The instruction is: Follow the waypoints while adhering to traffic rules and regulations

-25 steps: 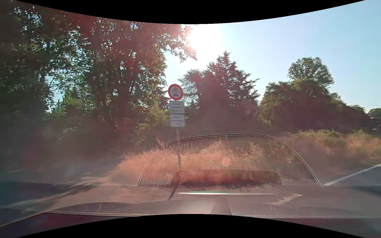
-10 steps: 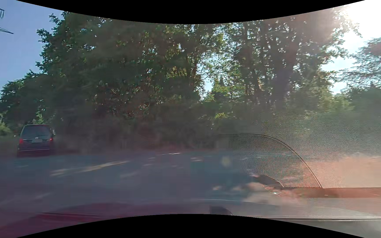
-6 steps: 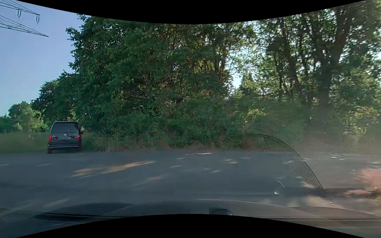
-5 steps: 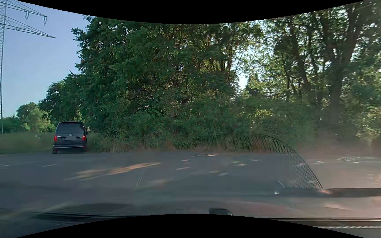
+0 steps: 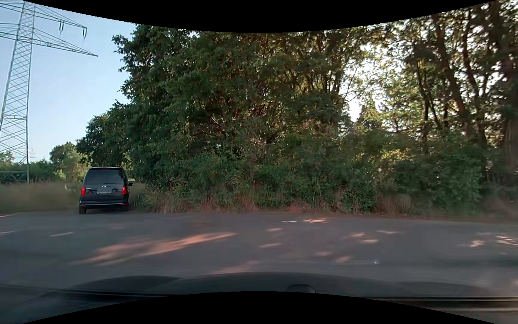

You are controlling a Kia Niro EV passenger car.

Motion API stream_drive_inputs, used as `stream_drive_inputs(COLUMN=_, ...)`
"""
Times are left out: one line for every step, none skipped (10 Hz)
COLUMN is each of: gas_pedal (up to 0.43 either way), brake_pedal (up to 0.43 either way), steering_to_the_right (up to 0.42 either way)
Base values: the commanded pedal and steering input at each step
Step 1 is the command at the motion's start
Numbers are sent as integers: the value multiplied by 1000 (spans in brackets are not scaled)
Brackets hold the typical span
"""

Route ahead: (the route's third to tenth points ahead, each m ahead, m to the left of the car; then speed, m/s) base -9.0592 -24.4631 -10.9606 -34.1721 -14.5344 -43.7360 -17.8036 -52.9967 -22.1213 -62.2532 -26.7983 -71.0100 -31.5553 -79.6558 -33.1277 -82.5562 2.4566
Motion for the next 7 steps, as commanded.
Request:
stream_drive_inputs(gas_pedal=47, brake_pedal=0, steering_to_the_right=-82)
stream_drive_inputs(gas_pedal=47, brake_pedal=0, steering_to_the_right=-57)
stream_drive_inputs(gas_pedal=47, brake_pedal=0, steering_to_the_right=-4)
stream_drive_inputs(gas_pedal=47, brake_pedal=0, steering_to_the_right=46)
stream_drive_inputs(gas_pedal=47, brake_pedal=0, steering_to_the_right=80)
stream_drive_inputs(gas_pedal=47, brake_pedal=0, steering_to_the_right=130)
stream_drive_inputs(gas_pedal=47, brake_pedal=0, steering_to_the_right=158)
